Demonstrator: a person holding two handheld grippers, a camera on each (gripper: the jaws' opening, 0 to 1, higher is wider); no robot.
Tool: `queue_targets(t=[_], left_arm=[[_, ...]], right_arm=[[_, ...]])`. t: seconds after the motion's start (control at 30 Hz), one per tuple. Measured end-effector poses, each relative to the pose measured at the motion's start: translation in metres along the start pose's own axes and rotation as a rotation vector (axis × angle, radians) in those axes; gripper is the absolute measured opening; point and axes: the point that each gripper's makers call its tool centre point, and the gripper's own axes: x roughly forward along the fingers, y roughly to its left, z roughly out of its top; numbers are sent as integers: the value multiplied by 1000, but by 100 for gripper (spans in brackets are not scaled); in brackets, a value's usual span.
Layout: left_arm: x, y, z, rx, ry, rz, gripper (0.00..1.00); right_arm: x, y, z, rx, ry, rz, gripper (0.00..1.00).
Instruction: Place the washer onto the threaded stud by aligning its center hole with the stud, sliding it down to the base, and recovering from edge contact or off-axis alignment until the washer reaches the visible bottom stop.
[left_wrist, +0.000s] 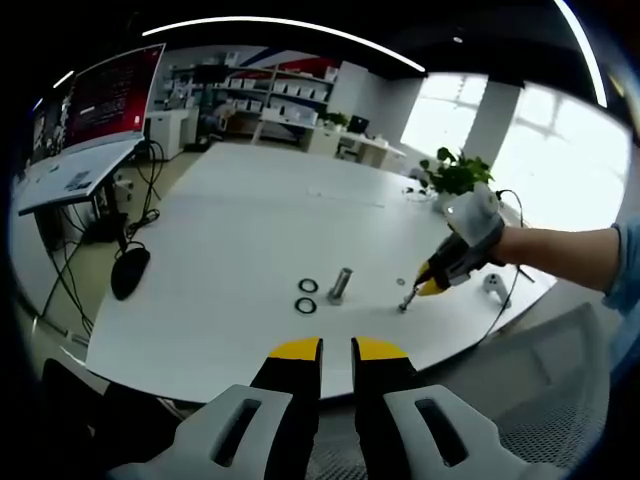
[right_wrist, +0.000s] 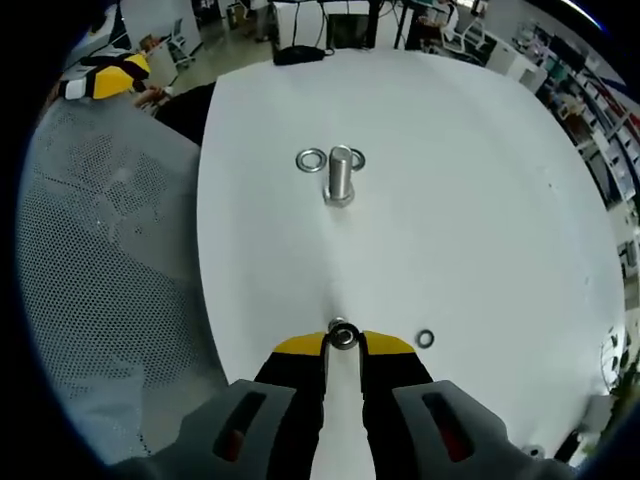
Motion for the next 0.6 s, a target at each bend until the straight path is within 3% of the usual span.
queue_targets(t=[0.6], left_arm=[[0,1,0,-2,2,5,9]], right_arm=[[31,1,-15,-23,80,16,14]])
